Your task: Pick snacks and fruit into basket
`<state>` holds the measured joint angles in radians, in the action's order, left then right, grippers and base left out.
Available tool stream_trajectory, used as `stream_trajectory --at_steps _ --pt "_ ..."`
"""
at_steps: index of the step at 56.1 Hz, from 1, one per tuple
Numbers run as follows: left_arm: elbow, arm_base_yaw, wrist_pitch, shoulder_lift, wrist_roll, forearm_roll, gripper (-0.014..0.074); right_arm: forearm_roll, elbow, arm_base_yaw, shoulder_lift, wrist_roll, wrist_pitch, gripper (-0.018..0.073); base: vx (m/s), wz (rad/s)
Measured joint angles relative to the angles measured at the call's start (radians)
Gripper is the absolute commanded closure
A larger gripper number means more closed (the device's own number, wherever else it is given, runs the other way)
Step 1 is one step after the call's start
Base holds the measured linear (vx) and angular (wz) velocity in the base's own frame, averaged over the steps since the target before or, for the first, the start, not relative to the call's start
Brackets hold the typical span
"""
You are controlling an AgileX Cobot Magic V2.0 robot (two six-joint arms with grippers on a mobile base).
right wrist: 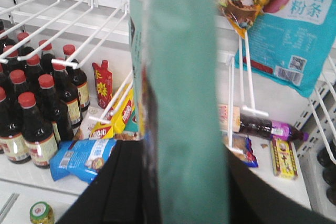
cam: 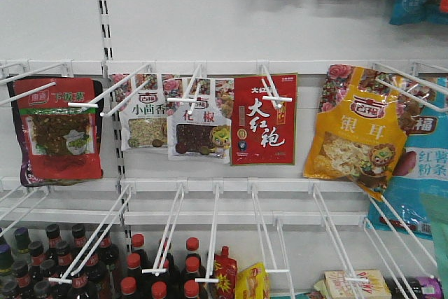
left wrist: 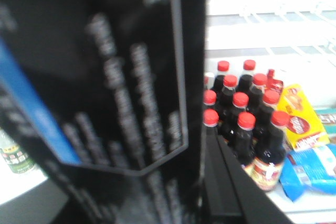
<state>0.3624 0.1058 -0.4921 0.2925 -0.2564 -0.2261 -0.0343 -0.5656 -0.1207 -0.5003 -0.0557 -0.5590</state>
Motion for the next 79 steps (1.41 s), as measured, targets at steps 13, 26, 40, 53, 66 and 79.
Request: stream_trajectory --at_steps 13,26,40,53,66,79 --pt "0.0 0.0 0.0 0.0 0.0 0.0 0.0398 0.0 0.0 0.0 0.0 0.0 0.0 0.0568 -0.22 -0.13" --pt "0.0 0.0 0.0 0.0 0.0 0.0 0.0398 -0.001 0.0 0.0 0.0 0.0 0.0 0.0568 -0.18 -0.26" --pt "0.0 0.0 -0.001 0.0 0.0 0.0 0.0398 -0.001 0.0 0.0 0.0 0.0 0.0 0.0568 -0.11 -0.44" --pt "0.0 0.0 -0.001 0.0 0.0 0.0 0.0398 -0.001 0.0 0.0 0.0 0.0 0.001 0.0568 -0.08 -0.55" --pt "0.0 0.0 -0.001 0.0 0.0 0.0 0.0398 -0.001 0.0 0.0 0.0 0.0 0.001 0.0568 -0.07 -0.69" --pt "0.0 0.0 -0.001 0.0 0.0 0.0 0.0398 -0.001 0.0 0.0 0.0 0.0 0.002 0.0568 -0.03 -0.8"
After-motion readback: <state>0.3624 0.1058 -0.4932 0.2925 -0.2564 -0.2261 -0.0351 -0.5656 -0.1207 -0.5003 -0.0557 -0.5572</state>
